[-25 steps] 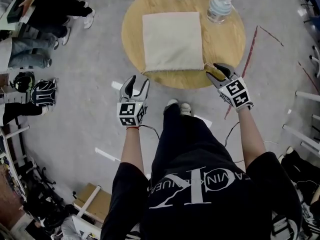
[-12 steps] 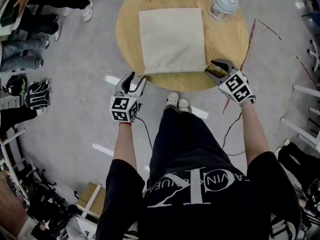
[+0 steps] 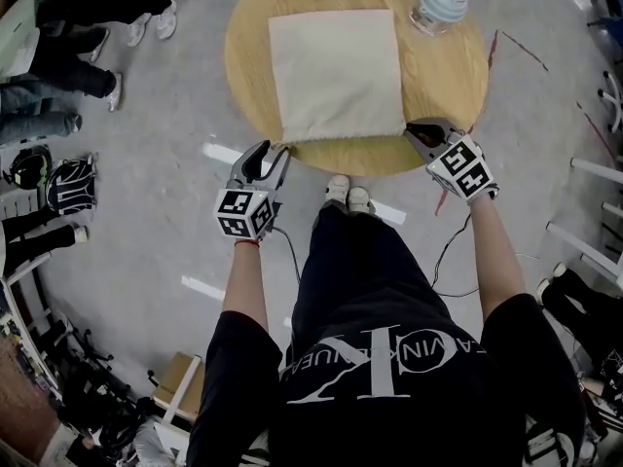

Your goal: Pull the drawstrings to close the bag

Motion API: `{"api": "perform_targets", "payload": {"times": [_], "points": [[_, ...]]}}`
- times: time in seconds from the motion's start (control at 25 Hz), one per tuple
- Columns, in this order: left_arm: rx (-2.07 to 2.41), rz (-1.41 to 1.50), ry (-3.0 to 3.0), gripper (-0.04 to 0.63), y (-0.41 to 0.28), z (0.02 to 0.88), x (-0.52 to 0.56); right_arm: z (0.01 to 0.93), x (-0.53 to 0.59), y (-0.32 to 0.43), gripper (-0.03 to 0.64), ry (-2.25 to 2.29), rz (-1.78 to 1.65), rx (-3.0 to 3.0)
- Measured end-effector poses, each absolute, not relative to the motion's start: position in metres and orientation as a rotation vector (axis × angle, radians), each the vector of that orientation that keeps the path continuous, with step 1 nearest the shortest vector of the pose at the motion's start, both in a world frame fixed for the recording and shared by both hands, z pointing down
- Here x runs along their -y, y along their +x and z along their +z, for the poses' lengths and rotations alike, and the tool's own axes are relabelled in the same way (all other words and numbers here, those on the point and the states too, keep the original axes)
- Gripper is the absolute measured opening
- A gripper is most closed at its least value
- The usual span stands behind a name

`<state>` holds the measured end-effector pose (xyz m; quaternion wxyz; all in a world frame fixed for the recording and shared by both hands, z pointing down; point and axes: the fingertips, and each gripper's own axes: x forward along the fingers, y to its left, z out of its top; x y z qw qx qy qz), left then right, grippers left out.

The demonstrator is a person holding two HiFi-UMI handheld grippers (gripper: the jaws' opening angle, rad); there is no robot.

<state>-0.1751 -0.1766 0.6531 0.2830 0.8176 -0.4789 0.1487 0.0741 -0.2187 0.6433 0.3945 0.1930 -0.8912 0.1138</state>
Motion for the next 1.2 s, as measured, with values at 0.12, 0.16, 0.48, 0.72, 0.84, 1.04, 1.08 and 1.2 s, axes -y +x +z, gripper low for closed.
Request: {"api": "perform_targets", "payload": {"times": [0.12,0.16,0.48,0.72,0.84,1.04,1.08,1.2], "points": [[1.299,0.405,2.159,0.174,-0.178,0.654,0.176,0.643,0.212,0.067,0.026,0.473,0.302,2.270],[1.312,0.404,2.152,0.172,-0.177,0.654,0.176,0.643,0.208,0.064,0.026,0.466,0.296,2.274],[1.346,0.300,2.040,0.106,-0.180,0.652,0.174,0.632,0.190,0.057,0.025,0.482,0.384,2.376],[1.396,0.486,2.127,0.025,-0.172,0.641,0.176,0.609,0.198,0.058,0.025,0.621,0.482,2.497],[1.511,0.435,2.149,0.023,-0.182,0.615,0.188,0.588,0.211,0.062,0.023,0.734,0.516,2.577],[1.662,0.468,2.281,0.023,-0.193,0.563,0.214,0.548,0.235,0.069,0.022,0.882,0.340,2.623],[1.682,0.477,2.307,0.023,-0.193,0.553,0.219,0.539,0.239,0.069,0.021,0.904,0.281,2.619],[1.741,0.462,2.359,0.023,-0.194,0.522,0.232,0.508,0.252,0.070,0.021,0.991,0.131,2.613]]}}
